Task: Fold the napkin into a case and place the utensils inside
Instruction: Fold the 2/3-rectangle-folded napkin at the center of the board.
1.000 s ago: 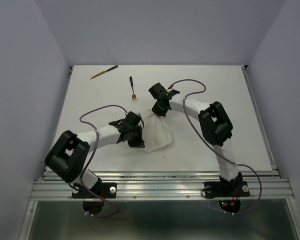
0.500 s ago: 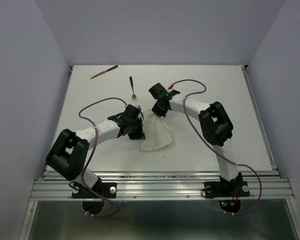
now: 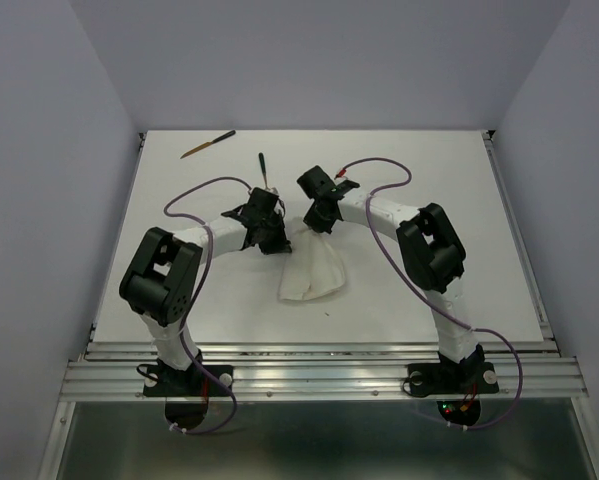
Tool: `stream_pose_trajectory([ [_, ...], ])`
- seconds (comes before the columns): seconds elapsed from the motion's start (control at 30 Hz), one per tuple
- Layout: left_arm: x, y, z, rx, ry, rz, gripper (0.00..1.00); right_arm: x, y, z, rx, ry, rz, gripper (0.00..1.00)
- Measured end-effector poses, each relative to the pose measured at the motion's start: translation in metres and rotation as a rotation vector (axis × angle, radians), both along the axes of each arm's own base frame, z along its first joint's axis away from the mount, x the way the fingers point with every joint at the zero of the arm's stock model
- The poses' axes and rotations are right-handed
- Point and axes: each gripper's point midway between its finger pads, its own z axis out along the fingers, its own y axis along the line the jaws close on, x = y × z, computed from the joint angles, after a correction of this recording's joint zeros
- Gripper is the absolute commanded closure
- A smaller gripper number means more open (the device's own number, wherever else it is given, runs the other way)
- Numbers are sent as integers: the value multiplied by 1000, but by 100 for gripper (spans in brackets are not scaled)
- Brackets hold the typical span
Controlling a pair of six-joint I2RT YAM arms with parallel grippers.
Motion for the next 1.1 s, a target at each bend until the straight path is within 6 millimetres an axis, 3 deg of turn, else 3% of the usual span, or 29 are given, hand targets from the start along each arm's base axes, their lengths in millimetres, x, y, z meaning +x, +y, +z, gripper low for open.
stream_pose_trajectory([
  [0.27, 41, -9, 28, -47, -88, 29, 100, 1, -2, 1, -14, -5, 4, 99],
  [0.37, 54, -11, 20, -46, -87, 35, 100, 1, -6, 1, -32, -3, 4, 99],
  [0.5, 49, -14, -10, -41, -15, 20, 100, 0, -12, 2, -52, 6, 3, 99],
  [1.1, 50, -20, -9, -71, -15, 2, 100, -3, -20, 2, -89, 24, 21, 99],
])
